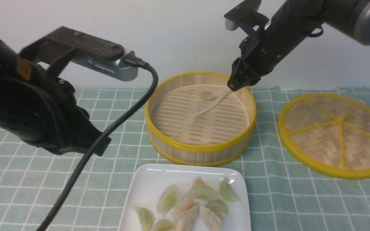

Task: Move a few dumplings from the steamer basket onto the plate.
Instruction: Use the right arm to grab a dumpling from inside the steamer

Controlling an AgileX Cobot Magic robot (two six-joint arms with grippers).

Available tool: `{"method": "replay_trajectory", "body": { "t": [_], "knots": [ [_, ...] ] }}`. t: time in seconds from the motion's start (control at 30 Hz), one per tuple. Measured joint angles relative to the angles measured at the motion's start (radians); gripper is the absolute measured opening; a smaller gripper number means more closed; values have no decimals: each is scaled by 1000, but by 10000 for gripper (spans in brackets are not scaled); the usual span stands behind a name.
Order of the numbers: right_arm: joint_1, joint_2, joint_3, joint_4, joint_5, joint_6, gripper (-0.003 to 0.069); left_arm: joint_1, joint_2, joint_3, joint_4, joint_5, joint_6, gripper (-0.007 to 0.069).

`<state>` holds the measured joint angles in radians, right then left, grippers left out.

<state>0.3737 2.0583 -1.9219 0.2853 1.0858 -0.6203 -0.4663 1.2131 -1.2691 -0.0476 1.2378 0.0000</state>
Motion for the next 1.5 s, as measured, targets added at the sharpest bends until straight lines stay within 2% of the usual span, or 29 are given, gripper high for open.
{"method": "replay_trajectory", "body": {
  "t": [0.27, 0.47, 0.7, 1.0, 1.07, 1.13, 1.17, 1.2, 1.33, 1.37, 1.4, 1.5],
  "knots": [
    [6, 123, -3, -7, -265, -43, 386, 0, -106, 0, 11, 15, -41, -6],
    [6, 240, -77, -8, -334, -58, 419, 0, -128, 0, 48, 15, -89, -6],
    [6, 415, -290, -5, -301, -62, 421, 0, -128, 0, 63, 15, -108, -6],
    [6, 551, -468, 50, -218, -63, 409, 0, -128, 0, 64, 16, -108, -6],
    [6, 553, -476, 56, -203, -48, 352, 0, -128, 0, 65, 16, -108, -6],
    [6, 553, -480, 56, -186, -12, 264, 0, -128, 0, 67, 16, -108, -6],
    [6, 553, -488, 51, -165, 17, 195, 0, -128, 0, 67, 16, -108, -6],
    [7, 553, -499, 41, -150, 34, 174, 0, -128, 0, 68, 16, -108, -6],
    [7, 529, -548, 23, 27, 121, 175, 0, -128, 0, 70, 16, -108, -6],
    [7, 526, -551, 23, 27, 125, 175, 0, -128, 0, 70, 16, -108, -6],
    [7, 496, -575, 23, 112, 148, 175, 0, -128, 0, 70, 16, -108, -6],
    [7, 440, -594, 22, 152, 176, 175, 0, -128, 0, 72, 16, -108, -6]
  ]
}}
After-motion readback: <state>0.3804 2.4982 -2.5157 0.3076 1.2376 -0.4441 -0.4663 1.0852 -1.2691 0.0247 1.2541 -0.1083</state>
